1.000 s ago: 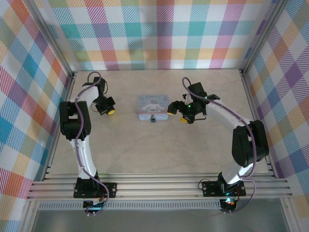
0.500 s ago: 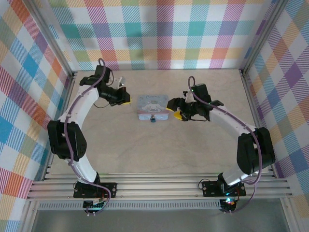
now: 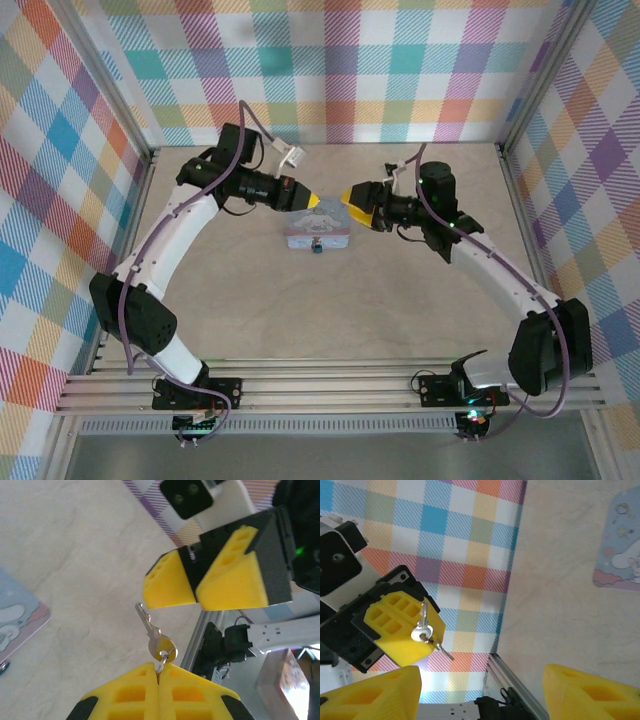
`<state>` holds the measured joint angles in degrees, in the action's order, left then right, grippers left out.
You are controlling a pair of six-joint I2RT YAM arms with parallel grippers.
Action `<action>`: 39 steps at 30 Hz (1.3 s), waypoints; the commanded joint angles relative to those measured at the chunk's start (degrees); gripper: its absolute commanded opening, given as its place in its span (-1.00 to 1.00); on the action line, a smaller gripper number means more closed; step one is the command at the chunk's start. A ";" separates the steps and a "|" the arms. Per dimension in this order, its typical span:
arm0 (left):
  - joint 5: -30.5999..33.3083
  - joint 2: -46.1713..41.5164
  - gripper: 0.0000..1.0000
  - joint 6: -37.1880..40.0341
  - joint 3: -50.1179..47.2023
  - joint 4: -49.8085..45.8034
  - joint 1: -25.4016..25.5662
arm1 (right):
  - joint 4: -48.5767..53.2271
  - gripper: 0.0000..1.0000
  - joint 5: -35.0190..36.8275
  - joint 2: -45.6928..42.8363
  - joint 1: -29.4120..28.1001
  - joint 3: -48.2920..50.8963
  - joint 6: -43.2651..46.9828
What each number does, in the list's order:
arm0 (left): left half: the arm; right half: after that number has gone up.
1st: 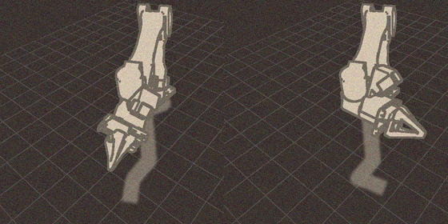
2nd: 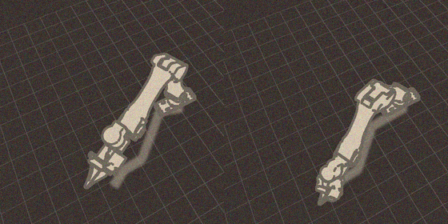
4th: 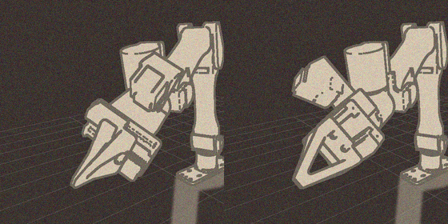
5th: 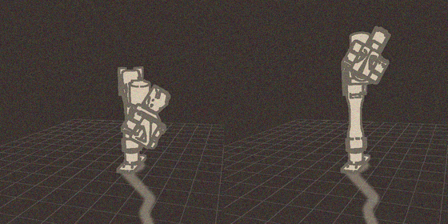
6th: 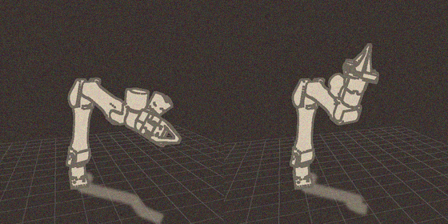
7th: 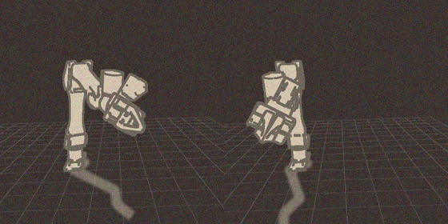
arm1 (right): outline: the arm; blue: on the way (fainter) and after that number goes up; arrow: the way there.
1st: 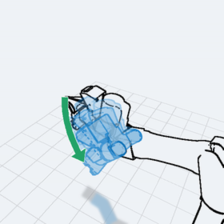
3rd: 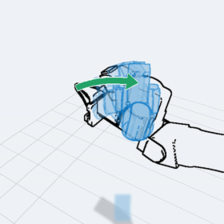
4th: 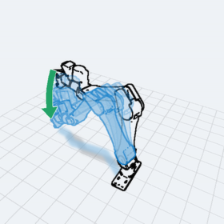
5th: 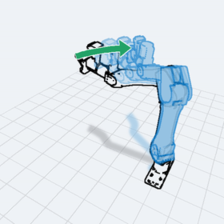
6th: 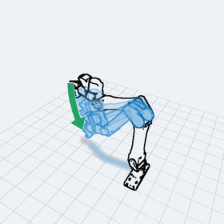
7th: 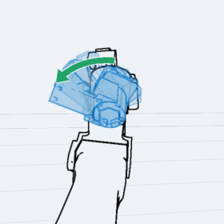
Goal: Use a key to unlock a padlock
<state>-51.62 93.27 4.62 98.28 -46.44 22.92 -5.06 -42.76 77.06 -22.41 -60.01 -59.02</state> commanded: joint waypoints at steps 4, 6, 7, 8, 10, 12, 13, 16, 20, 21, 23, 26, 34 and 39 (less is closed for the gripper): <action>-5.10 3.79 -1.00 4.71 5.88 0.15 4.69 | -3.18 0.19 -1.60 -1.30 0.35 -1.49 -5.33; -4.29 4.82 -1.00 5.70 7.65 -1.18 5.82 | -3.04 0.18 -1.80 -1.03 0.34 -1.77 -6.38; -3.33 5.35 -1.00 6.43 8.48 -1.98 6.28 | -2.81 0.18 -1.81 -0.90 0.35 -2.01 -6.78; -2.52 5.69 -1.00 7.03 9.12 -2.66 6.62 | -2.54 0.17 -1.96 -0.73 0.35 -2.25 -6.78; -1.05 6.37 -1.00 7.72 9.80 -3.65 7.04 | -2.41 0.17 -2.01 -0.25 0.36 -2.94 -6.89; -0.03 6.58 -1.00 7.71 9.74 -3.99 7.07 | -2.59 0.17 -2.37 0.47 0.35 -3.80 -7.12; 0.79 6.74 -1.00 7.84 9.65 -4.22 7.12 | -2.48 0.18 -2.76 0.87 0.35 -4.43 -7.17; 3.10 6.63 -1.00 8.29 9.16 -4.77 7.32 | -0.71 0.18 -2.60 1.60 0.42 -5.87 -6.51; 6.31 5.80 -1.00 8.69 7.83 -4.75 7.41 | 2.57 0.15 0.83 0.85 1.99 -4.85 -6.86; 6.86 5.43 -1.00 9.00 7.55 -4.85 7.40 | 2.85 0.15 1.47 0.51 2.64 -4.25 -7.36; 8.02 4.92 -1.00 9.40 7.40 -5.15 7.41 | 2.70 0.15 1.44 0.40 3.64 -3.82 -7.86; 8.37 4.38 -1.00 9.11 7.41 -5.00 7.41 | 2.50 0.14 -0.28 1.44 3.95 -4.84 -8.08; 9.90 3.37 -1.00 9.14 5.72 -2.73 7.49 | -3.03 0.15 -4.08 4.87 2.98 -3.62 -13.73; 8.31 2.61 -1.00 6.27 3.21 3.33 7.58 | -5.47 0.16 -5.24 6.76 0.98 -3.19 -17.75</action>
<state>-42.15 98.17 12.34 102.50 -47.20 29.87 -6.98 -45.74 83.09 -20.34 -64.01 -73.38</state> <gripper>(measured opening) 0.045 0.578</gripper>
